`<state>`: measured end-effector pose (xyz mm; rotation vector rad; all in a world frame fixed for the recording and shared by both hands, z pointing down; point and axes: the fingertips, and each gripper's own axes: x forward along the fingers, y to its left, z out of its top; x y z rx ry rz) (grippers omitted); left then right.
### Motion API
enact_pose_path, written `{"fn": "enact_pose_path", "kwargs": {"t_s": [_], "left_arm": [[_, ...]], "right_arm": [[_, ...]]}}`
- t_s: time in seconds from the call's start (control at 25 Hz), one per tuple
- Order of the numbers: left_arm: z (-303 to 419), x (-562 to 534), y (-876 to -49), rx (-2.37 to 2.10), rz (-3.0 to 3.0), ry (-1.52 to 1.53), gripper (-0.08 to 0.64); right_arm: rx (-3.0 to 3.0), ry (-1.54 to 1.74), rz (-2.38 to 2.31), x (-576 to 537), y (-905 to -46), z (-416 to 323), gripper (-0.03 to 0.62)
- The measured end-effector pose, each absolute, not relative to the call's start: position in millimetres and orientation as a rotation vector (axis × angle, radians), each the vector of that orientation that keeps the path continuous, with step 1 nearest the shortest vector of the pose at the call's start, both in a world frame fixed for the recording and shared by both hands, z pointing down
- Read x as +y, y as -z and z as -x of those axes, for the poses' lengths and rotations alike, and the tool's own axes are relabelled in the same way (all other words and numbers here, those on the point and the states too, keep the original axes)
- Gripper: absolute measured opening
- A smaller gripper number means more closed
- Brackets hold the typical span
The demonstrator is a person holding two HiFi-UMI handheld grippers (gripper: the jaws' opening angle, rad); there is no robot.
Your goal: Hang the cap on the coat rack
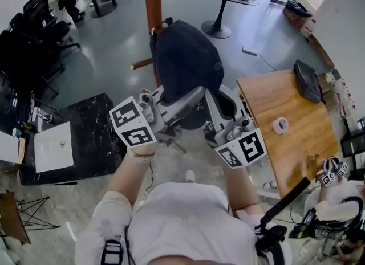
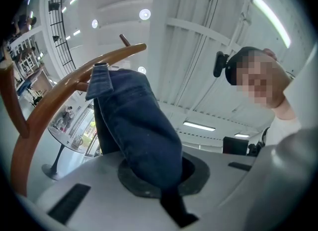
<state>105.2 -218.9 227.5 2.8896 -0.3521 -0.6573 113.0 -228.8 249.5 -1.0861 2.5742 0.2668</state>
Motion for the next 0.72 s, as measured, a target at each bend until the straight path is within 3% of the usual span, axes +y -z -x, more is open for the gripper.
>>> {"fn": "enact_pose_path", "kwargs": {"t_s": [0.52,0.72], "left_arm": [[-75,-236,-273,-0.549,-2.899,0.709,0.015],[-59,-237,-281,-0.643,-2.945,0.75,0.06]], "right_arm": [[2.601,-0.185,1.046,-232,-293,-94,0.032],[2.583,-0.145,1.012,-235,-304,-88,0.034]]}}
